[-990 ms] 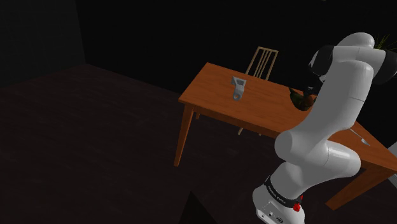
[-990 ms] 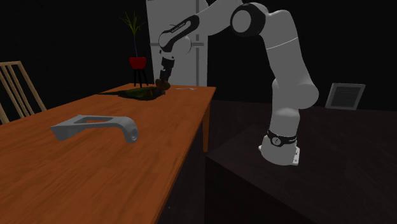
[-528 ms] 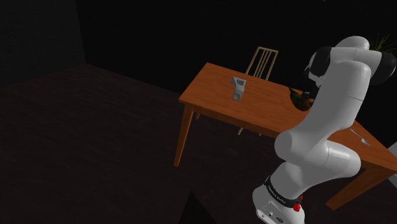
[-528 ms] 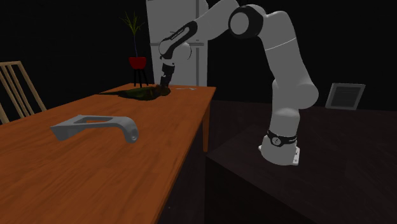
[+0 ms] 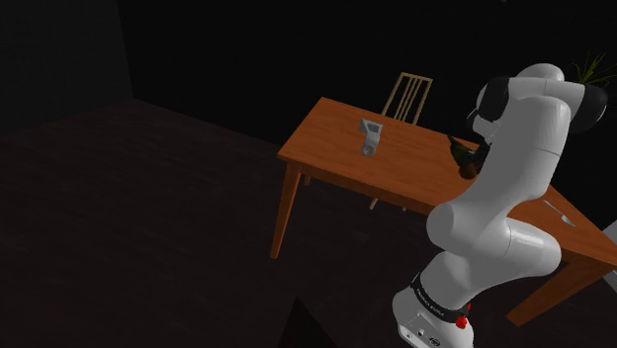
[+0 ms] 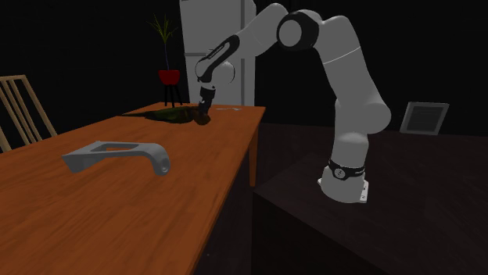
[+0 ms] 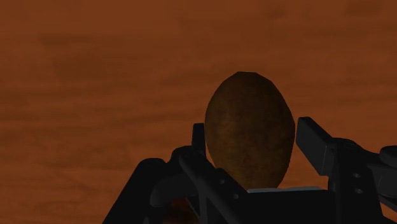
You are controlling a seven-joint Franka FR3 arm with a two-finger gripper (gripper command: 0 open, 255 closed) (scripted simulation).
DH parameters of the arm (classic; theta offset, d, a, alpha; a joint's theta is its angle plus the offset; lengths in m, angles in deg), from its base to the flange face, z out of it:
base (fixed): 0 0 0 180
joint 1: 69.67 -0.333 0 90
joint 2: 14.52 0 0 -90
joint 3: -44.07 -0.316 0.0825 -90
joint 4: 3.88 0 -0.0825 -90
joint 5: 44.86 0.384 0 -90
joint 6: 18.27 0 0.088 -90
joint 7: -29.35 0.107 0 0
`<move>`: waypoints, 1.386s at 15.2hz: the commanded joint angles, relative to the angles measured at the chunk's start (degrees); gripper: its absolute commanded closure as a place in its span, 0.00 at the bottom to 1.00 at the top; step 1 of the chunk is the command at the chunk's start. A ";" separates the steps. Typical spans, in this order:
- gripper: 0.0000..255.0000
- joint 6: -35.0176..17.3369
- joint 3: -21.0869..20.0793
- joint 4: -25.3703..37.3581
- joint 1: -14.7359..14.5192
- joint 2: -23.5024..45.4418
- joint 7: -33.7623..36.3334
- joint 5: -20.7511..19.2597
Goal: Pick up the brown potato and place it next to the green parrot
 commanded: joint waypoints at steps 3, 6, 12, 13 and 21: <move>1.00 -2.28 -0.93 -0.66 0.60 1.74 -1.08 1.43; 1.00 -3.14 -1.29 -0.93 0.84 2.39 -1.52 1.99; 1.00 -3.14 -1.27 -0.92 0.82 2.40 -1.53 2.01; 0.00 -2.83 -1.23 -0.53 0.87 2.49 -1.45 1.94; 0.00 -0.26 0.76 -2.45 -0.88 -2.36 0.14 -0.85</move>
